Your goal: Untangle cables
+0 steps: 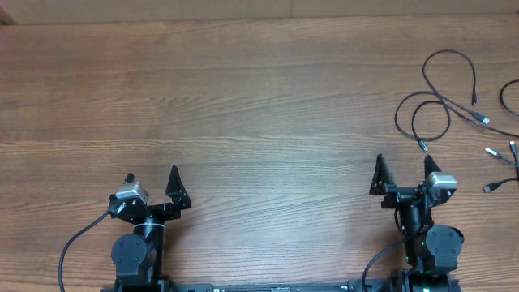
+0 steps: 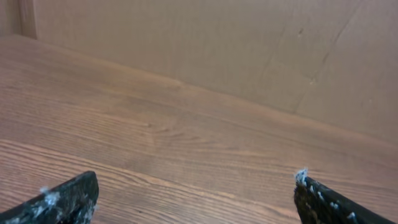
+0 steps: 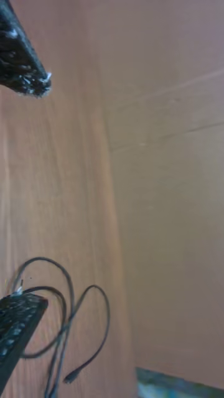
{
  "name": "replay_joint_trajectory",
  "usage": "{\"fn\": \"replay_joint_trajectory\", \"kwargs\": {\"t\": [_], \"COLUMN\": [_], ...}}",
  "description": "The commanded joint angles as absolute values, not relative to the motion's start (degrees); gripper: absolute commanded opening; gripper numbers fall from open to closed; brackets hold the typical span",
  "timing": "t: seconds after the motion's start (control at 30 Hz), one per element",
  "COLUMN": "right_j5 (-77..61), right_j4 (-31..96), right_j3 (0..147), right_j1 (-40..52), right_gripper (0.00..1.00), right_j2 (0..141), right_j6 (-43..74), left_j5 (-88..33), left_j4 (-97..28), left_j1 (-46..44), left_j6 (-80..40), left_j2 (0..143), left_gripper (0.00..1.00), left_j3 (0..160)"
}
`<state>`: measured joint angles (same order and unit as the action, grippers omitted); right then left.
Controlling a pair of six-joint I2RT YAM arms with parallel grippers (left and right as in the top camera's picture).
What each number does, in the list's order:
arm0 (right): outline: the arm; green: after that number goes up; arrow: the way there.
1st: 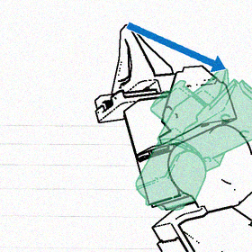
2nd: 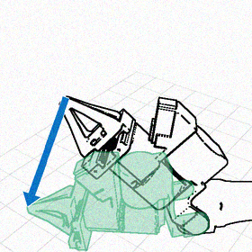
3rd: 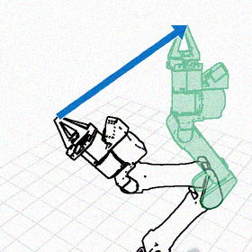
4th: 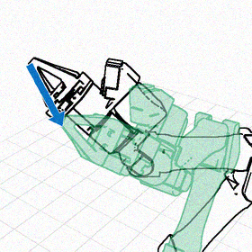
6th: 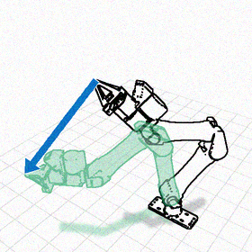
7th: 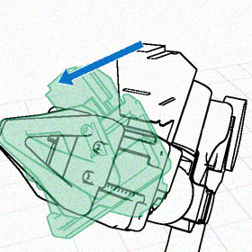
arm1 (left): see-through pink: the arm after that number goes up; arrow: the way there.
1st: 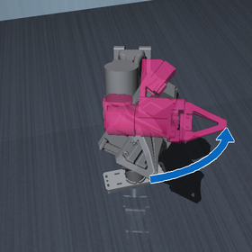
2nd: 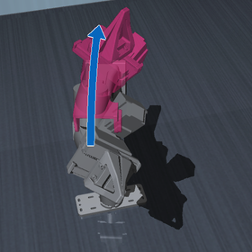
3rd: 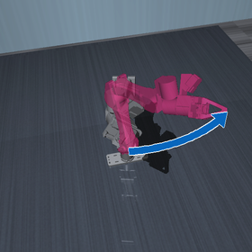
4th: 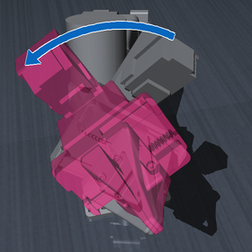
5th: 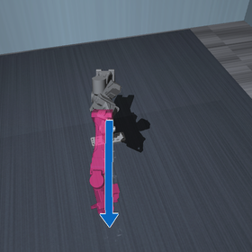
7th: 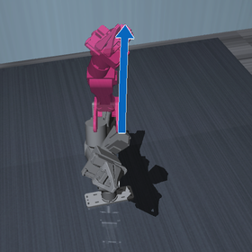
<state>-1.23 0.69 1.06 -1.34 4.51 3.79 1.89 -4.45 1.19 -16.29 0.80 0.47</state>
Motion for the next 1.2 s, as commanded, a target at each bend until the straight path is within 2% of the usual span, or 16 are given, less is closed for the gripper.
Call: {"fn": "replay_joint_trajectory", "kwargs": {"t": [0.0,1.17], "right_j5": [-1.76,-2.63], "right_j4": [4.38,4.67], "right_j3": [0.47,0.47], "right_j1": [-1.02,-0.97], "right_gripper": [1.00,1.00], "right_j2": [0.30,0.16], "right_j6": [1.19,1.43], "left_j5": [1.45,1.45], "left_j4": [-4.40,-4.40], "left_j1": [1.58,1.58], "left_j6": [-15.22,-15.22], "left_j2": [0.25,0.25], "left_gripper": [1.00,1.00], "left_j3": [0.30,0.30]}}
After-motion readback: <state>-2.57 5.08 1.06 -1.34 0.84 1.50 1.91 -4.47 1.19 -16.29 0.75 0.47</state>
